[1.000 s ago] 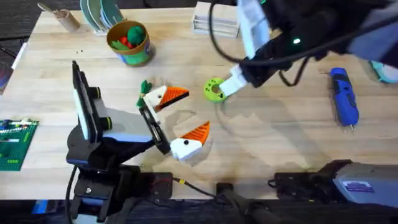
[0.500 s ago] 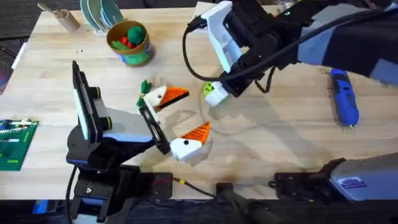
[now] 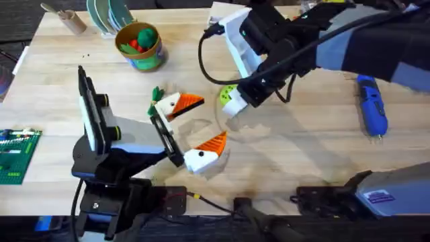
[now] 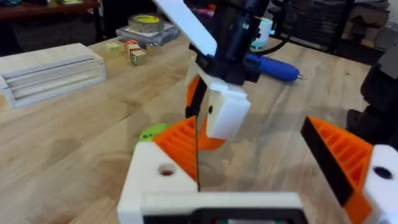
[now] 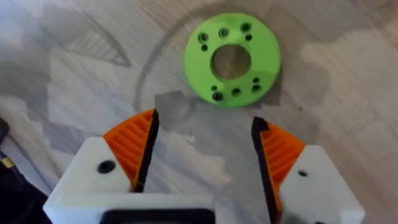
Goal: Pick up the gripper from the table and insert it into the empty holder that is missing its gripper. Then pick up a screw, insert it into the mounting hole, and use the screwdriver to tighten it. Finally, clean up the table by picking up the vegetable and placing it into the bucket.
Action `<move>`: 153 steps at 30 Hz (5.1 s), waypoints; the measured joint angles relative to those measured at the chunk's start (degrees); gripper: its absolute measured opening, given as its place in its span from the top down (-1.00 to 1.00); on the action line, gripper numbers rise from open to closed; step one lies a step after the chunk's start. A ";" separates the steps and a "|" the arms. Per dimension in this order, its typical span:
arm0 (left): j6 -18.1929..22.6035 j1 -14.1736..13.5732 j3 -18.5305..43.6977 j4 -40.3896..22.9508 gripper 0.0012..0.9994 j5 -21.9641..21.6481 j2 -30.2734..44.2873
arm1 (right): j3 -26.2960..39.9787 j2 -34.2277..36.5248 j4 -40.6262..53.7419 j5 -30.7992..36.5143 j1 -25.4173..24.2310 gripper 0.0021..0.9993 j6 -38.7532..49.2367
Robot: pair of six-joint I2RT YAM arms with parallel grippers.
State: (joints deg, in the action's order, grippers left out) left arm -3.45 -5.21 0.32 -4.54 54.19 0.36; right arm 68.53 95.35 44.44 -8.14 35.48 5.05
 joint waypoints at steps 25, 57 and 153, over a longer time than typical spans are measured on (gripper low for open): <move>0.01 0.00 0.00 0.00 -0.99 0.00 0.00 | 0.00 -14.28 23.09 8.11 -8.00 -0.84 0.08; 0.01 0.00 0.00 0.00 -0.99 -0.02 0.00 | -13.27 -10.36 -17.48 7.45 4.46 -0.84 -12.34; 0.01 0.00 0.00 0.02 -0.99 -0.02 0.00 | -20.70 -8.22 -32.19 10.75 9.03 0.44 -1.34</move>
State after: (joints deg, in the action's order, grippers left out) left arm -3.44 -5.21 0.32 -4.51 54.17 0.36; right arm 47.83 87.13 12.25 2.61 44.51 3.70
